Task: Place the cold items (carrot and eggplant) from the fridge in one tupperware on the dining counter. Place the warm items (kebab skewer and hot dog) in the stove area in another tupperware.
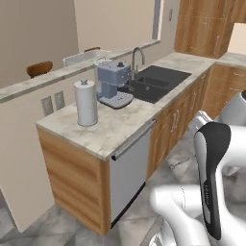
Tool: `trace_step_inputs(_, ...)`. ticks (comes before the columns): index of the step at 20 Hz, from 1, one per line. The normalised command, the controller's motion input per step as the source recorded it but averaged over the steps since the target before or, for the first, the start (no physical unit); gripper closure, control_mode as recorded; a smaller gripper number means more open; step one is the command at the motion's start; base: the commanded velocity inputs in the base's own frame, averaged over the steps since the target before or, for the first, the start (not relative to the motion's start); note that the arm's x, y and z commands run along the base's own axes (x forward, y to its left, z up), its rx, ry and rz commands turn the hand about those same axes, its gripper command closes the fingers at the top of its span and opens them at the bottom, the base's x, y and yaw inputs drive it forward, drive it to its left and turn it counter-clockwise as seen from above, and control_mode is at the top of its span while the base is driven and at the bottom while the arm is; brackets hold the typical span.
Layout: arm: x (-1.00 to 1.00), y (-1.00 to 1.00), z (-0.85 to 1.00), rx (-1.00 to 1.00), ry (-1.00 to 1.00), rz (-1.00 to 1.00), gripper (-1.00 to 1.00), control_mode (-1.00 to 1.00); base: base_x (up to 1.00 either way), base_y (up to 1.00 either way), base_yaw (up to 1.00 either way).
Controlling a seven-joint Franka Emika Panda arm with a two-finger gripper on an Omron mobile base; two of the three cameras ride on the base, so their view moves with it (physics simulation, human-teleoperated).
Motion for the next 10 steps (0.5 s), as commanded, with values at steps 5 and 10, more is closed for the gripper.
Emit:
trace_step_inputs(5, 0.00, 0.00, 0.00, 0.00, 0.00, 0.00, 1.00, 1.00, 0.00, 1.00, 0.00)
trace_step_inputs(10, 0.00, 0.00, 0.00, 0.00, 0.00, 0.00, 1.00, 1.00, 0.00, 1.00, 0.00)
